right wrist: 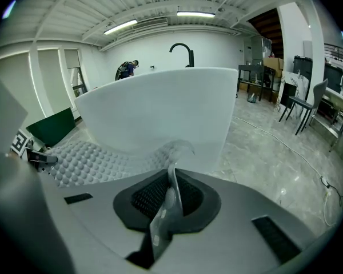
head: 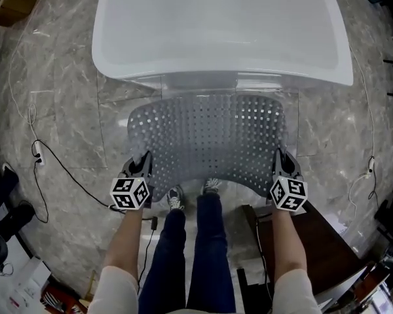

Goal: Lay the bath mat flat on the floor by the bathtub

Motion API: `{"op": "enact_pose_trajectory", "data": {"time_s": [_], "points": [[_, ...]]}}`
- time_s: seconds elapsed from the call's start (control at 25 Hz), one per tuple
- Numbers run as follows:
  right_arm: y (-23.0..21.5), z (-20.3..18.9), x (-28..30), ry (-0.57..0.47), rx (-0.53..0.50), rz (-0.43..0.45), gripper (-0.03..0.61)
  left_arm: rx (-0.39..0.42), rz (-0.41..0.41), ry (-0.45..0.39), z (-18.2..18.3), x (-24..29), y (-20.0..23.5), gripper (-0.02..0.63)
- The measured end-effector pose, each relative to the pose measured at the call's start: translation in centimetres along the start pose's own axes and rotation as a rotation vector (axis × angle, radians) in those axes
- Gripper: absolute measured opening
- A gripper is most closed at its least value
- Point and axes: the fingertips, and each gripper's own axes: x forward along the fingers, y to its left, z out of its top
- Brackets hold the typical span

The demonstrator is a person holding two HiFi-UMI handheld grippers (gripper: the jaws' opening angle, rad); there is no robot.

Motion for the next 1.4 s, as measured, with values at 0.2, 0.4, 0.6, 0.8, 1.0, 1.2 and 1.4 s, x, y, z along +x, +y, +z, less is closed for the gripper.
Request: {"op": "enact_pose_trajectory", "data": {"time_s": [0.2,0.4,0.6,0.8,1.0,1.2,1.4], "points": [[-0.3,-1.9,2.6,0.015,-0.024,-0.002,0.037,0.000,0.002,0.011,-1.6,2.3,0.9,0.043],[-1.0,-3.6,4.7,0.033,-0.042,-0.008,0.037,-0.014,0.018,0.028,-3.5,4.3,2.0,0.043],[-1.5,-5.2,7.1,0.051,-0.065,-0.010,0.037,-0.006,0.025,0.046,-4.9,6.6,2.9,0.043],[-1.9,-6.6,8.8,0.058,-0.066,-0.015,0.037,0.015,0.013,0.063,-5.7,8.7,3.1,0.043],[-2.4,-7.5,10.8,0.063,-0.081,-0.019,0.037,0.025,0.004,0.068,-6.4,11.1,3.6,0.043],[-2.8,-7.7,13.1,0.066,-0.106,-0.013,0.037,0.025,-0.001,0.071,-7.1,13.0,4.2,0.043],[-3.3,-8.5,15.2,0.076,-0.090,-0.029,0.037,0.016,-0.002,0.076,-7.6,14.7,4.9,0.043]]}}
